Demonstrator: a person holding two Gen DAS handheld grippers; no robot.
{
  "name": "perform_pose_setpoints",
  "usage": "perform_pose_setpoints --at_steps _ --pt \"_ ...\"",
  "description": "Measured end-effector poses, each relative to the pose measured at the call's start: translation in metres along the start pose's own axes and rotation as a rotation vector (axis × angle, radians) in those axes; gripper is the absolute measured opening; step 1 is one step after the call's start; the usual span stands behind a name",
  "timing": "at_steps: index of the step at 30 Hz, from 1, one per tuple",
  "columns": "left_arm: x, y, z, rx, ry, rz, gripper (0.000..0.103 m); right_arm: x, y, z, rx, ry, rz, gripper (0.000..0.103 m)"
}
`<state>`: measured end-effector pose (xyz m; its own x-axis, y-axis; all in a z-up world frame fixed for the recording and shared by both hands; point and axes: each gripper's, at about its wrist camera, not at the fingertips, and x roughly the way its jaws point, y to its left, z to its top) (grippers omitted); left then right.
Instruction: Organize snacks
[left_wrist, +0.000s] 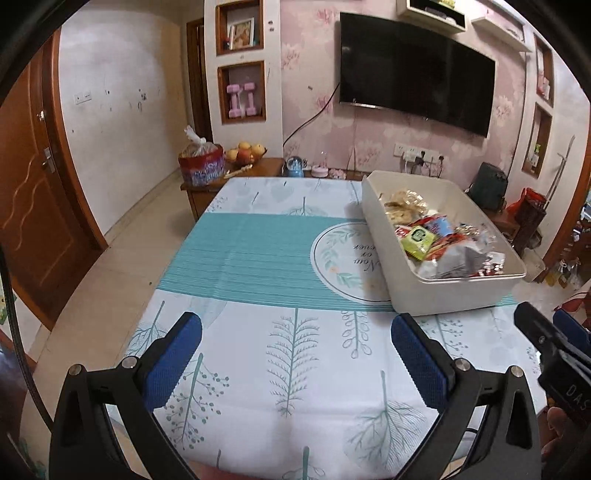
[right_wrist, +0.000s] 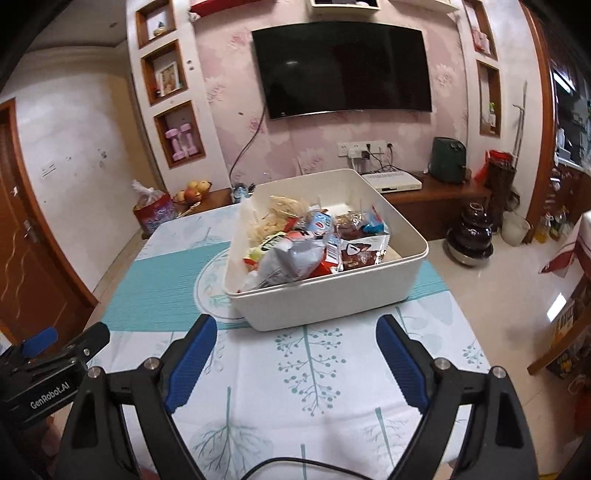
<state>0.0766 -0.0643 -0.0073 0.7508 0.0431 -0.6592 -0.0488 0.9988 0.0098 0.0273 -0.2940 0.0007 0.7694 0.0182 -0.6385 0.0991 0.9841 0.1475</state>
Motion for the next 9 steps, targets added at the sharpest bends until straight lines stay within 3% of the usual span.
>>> perform_pose_setpoints --at_steps 9 --pt "-0.013 -0.004 -0.001 0.014 -0.030 -0.006 0.102 -0.023 0.009 -0.002 -0.041 -0.040 0.002 0.092"
